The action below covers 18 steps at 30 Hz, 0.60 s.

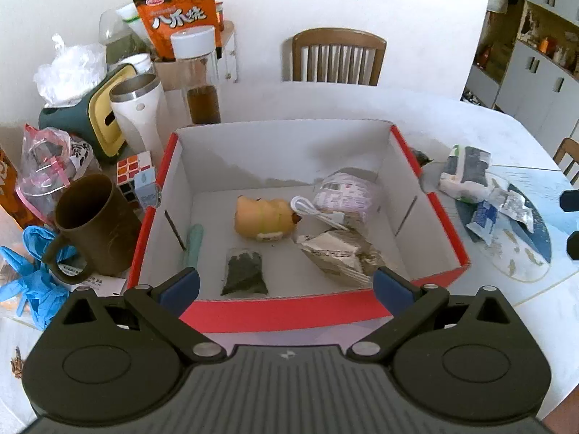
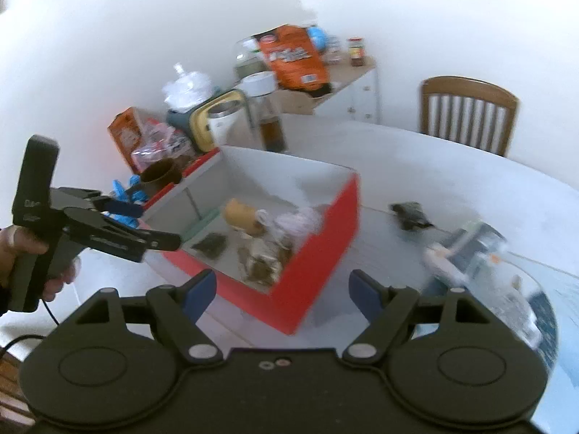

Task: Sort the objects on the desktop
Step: 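Withdraw both tools from the box back toward the table items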

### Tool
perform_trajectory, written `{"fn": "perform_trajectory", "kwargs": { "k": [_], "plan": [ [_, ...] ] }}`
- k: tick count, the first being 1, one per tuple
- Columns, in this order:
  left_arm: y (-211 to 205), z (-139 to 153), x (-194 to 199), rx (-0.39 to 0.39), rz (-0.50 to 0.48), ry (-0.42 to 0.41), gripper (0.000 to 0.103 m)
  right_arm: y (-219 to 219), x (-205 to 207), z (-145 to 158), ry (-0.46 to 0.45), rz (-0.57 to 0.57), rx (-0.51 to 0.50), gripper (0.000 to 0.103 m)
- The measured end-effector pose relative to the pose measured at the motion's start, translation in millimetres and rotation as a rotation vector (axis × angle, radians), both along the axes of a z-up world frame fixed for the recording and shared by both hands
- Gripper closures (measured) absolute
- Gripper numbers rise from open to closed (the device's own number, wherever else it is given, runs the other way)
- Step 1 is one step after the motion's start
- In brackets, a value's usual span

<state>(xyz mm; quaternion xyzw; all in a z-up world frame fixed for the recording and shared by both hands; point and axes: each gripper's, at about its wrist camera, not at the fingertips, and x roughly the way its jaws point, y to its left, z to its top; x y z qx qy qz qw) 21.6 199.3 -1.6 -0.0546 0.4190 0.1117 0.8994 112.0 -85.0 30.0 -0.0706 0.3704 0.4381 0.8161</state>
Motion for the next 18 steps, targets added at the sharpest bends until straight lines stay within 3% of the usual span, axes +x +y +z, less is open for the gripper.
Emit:
{"fn": "perform_trajectory", "kwargs": {
  "k": [8,18],
  "plan": [
    [-26.0,16.0,-15.0,0.027,-0.028,-0.085,0.0,-60.3,-11.6,-3.2,-0.029,-0.152,-0.015,0.022],
    [-68.8,19.6,-11.6,0.021,-0.144,-0.134,0.0,-98.0,-17.8,-17.9,-0.065,-0.253,-0.051,0.022]
  ]
}}
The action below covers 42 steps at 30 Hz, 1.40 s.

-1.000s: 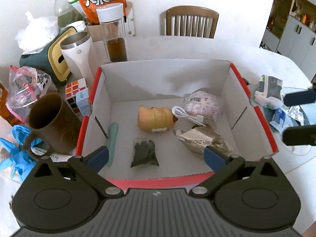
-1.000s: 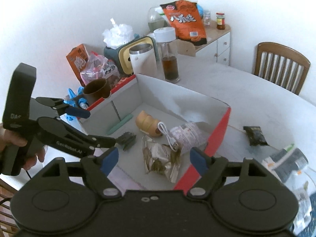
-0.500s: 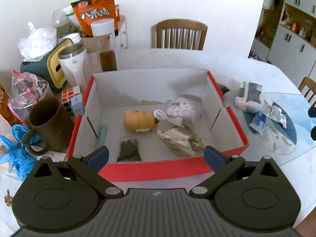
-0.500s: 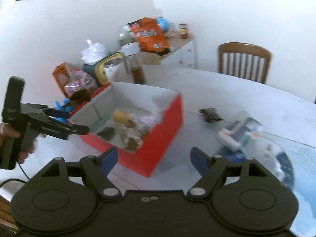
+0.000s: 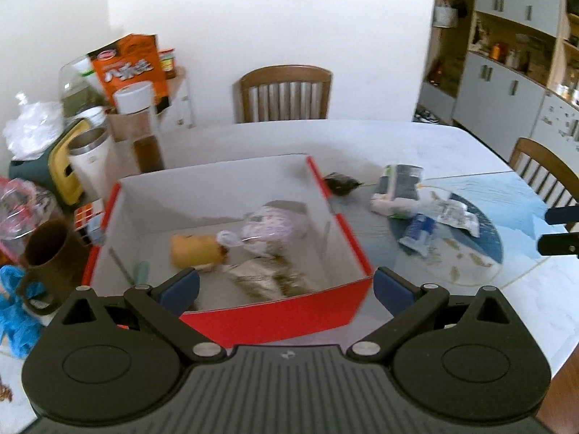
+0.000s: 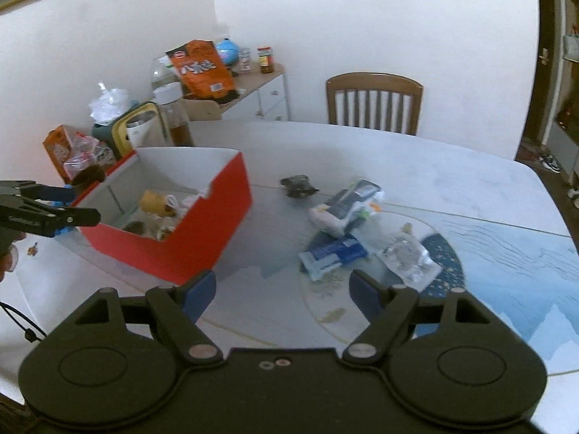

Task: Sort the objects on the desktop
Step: 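Withdraw both tools from the box back toward the table items, then move both tools toward the blue bar packet and white printed packet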

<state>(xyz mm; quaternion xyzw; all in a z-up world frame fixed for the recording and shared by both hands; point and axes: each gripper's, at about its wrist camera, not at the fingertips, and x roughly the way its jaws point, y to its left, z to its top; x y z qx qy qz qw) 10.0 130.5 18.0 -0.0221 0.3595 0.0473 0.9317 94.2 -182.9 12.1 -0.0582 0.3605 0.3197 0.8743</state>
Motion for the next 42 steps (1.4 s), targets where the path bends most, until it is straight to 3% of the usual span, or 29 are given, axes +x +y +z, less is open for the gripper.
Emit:
{"fn": "perform_trajectory", "kwargs": {
  "k": [10,20,30,42],
  "plan": [
    [-53.4,-4.1,31.0,-0.041,-0.124,-0.04,0.0,-39.5,21.6,-9.4,-0.021,-0.07,-0.003,0.022],
    [-110.7,-18.8,75.1,-0.06,-0.204,-0.043,0.0,-61.2,64.9,-28.3,-0.048,-0.035,-0.059,0.022],
    [-149.5,-61.8,127.4,-0.026,-0.232,-0.009,0.0,-68.4,116.6,-57.7,-0.036,0.051,-0.104,0.022],
    [-162.6,-112.4,179.5,0.026,-0.226,0.047,0.0,-56.1,160.5,-102.9,-0.028,0.198,-0.187,0.022]
  ]
}}
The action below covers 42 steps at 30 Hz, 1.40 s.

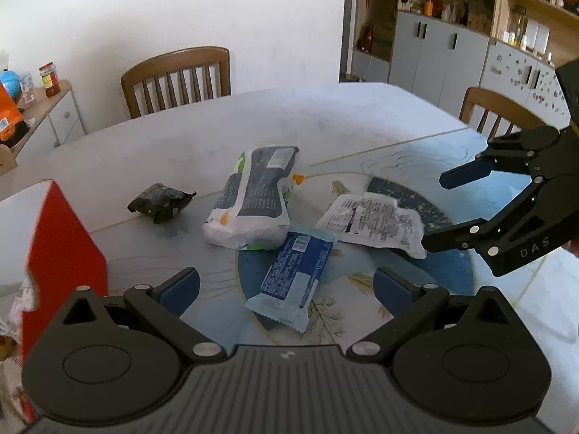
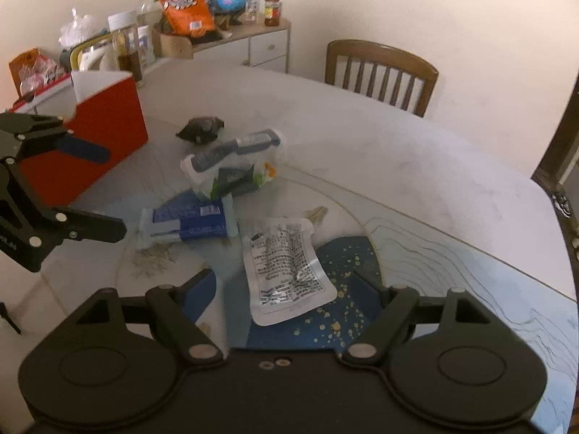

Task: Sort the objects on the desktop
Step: 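Move both tools toward the blue bar packet and white printed packet, then grasp the blue bar packet with the left tool while the right tool grasps the white printed packet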

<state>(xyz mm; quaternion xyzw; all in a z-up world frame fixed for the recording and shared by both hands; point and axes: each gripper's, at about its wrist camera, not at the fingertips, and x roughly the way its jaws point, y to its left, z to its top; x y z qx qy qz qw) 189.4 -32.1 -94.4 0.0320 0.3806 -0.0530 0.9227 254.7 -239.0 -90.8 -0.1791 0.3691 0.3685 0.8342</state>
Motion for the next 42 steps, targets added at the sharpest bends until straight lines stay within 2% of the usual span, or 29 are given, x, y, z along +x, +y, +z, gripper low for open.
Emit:
{"fn": "perform_trajectory", "kwargs": {
  "k": [9,17,24,28,32,36,39,41,42],
  "plan": [
    [-6.2,-31.1,25.6,0.032,-0.004,0.04,0.001,8.8,20.5,-26.4,0.009,0.084,-0.033,0.022],
    [-3.9,-46.6,36.4,0.015,-0.01,0.064,0.001,13.9,31.5,-35.8,0.018,0.126,-0.034,0.022],
    [-2.8,-53.1,41.1,0.011,-0.021,0.071,0.009,16.9,37.4,-42.6,0.029,0.136,-0.039,0.024],
    [-4.7,-51.6,41.4,0.014,-0.038,0.056,0.021,15.6,38.2,-43.1,0.039,0.135,-0.028,0.025],
    [-6.4,-51.2,40.2,0.014,-0.057,0.049,0.026,15.1,37.5,-42.2,0.059,0.152,-0.01,0.039],
    [-7.7,-50.5,39.6,0.012,-0.074,0.044,0.035,16.9,35.6,-41.5,0.056,0.158,-0.013,0.039],
    [-10.4,-49.1,39.4,0.013,-0.088,0.041,0.05,16.9,35.5,-41.3,0.056,0.158,-0.013,0.039],
    [-11.0,-48.2,40.1,0.013,-0.089,0.039,0.065,17.3,34.7,-41.2,0.052,0.16,-0.017,0.039],
    [-11.3,-47.9,40.6,0.015,-0.09,0.041,0.066,17.5,33.9,-41.0,0.048,0.161,-0.02,0.04]
  ]
}}
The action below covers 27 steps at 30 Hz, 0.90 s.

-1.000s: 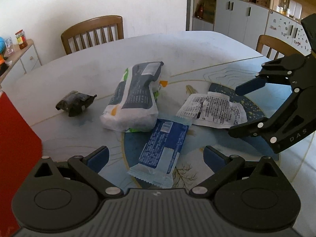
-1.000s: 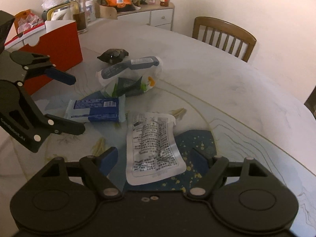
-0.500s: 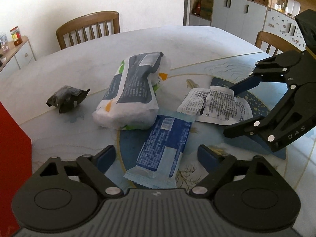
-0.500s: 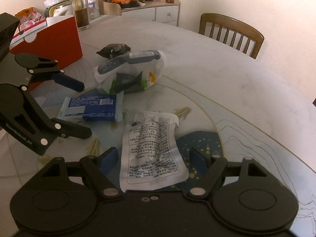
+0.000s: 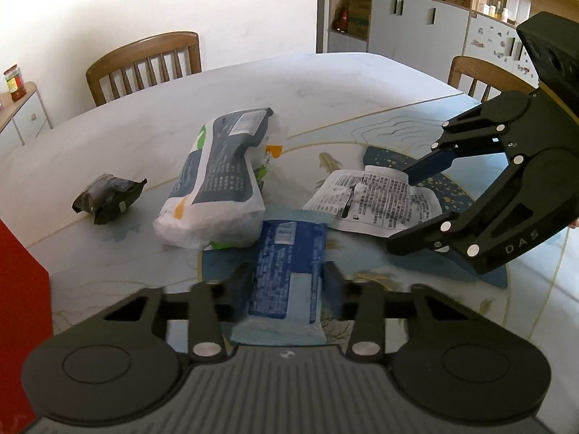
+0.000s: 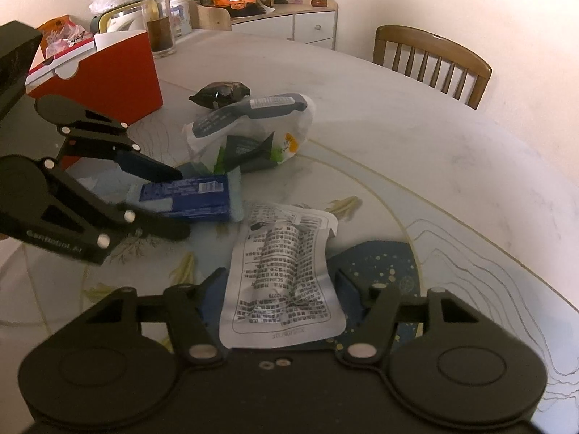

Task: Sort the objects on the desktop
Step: 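Grasp the blue bar packet with the left tool while the right tool grasps the white printed packet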

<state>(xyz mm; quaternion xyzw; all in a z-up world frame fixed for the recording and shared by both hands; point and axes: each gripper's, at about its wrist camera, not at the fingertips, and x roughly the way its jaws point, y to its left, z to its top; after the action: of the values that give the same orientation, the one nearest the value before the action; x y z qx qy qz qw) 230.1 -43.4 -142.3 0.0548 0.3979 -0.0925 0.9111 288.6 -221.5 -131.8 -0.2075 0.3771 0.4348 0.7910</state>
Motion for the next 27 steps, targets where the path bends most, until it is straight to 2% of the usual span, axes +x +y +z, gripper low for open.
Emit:
{"fn": "perform_trajectory", "kwargs": {
  "k": [13,27],
  "plan": [
    [-2.6,4.8,-3.6,-0.002,0.006,-0.008,0.068,-11.8,-8.3,6.0,-0.009,-0.037,-0.009,0.04],
    [-10.7,31.7,-28.1,-0.018,-0.017,-0.047,0.068,-26.5,-29.3,28.4,-0.026,-0.096,0.023,0.04]
  ]
}}
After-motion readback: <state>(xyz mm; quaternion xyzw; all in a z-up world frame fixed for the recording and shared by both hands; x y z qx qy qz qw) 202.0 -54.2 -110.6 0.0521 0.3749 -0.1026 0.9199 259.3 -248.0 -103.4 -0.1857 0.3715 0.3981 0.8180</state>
